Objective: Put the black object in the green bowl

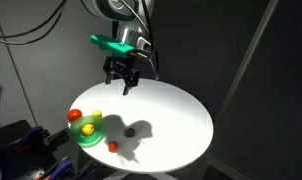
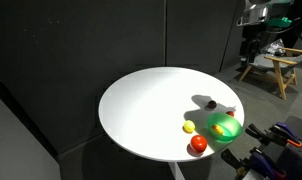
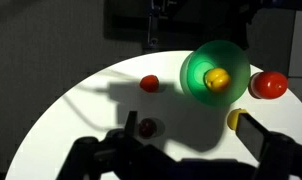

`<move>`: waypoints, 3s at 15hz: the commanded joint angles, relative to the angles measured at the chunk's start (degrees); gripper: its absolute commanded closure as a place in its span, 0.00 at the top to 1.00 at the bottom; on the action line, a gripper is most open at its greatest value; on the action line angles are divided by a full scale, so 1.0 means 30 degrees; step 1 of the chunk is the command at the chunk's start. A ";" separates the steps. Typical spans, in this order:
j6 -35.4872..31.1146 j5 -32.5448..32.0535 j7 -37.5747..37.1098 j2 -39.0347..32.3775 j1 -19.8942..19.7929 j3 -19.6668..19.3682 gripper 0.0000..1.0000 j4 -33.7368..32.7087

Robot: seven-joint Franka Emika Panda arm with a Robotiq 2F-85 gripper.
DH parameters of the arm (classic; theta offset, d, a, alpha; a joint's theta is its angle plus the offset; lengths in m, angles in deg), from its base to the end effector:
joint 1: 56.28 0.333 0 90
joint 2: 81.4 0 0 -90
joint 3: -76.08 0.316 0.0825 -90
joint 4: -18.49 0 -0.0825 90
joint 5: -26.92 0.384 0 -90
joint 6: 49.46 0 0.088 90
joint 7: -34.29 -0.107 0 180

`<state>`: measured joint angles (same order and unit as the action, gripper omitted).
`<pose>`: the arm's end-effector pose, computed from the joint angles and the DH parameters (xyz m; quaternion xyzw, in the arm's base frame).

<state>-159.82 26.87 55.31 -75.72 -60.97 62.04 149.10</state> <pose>0.4461 -0.1519 0.3763 -0.9914 -0.0221 0.1167 0.0544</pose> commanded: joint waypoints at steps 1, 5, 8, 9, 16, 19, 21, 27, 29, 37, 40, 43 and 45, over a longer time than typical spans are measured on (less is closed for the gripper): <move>0.0029 0.0049 0.0036 -0.0007 -0.0472 0.0466 1.00 -0.0046; 0.0029 0.0049 0.0036 0.0023 -0.0470 0.0465 1.00 -0.0050; -0.0065 -0.0021 -0.0062 -0.0013 -0.0457 0.0493 1.00 -0.0063; -0.0200 -0.0137 -0.0195 -0.0058 -0.0468 0.0548 1.00 -0.0064; -0.2107 -0.1083 -0.1824 -0.0759 -0.0474 0.1086 1.00 -0.0274; -0.3379 -0.1891 -0.3122 -0.1118 -0.0457 0.1319 1.00 -0.0239; -0.4255 -0.2475 -0.4159 -0.1456 -0.0438 0.1467 1.00 -0.0263; -0.5714 -0.3017 -0.6100 -0.2851 -0.0362 0.1755 1.00 -0.0682; -0.6284 -0.2736 -0.6140 -0.3285 -0.0359 0.1810 1.00 -0.0878; -0.8810 -0.1810 -0.5548 -0.5305 -0.0396 0.2057 1.00 -0.1799; -0.9250 -0.1377 -0.5382 -0.6215 -0.0379 0.2304 1.00 -0.2189; -0.9399 -0.1147 -0.5260 -0.7129 -0.0379 0.2593 1.00 -0.2542; -0.9443 -0.1069 -0.5283 -0.7630 -0.0378 0.2744 1.00 -0.2698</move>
<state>-187.91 22.18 38.09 -96.04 -61.31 69.22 143.13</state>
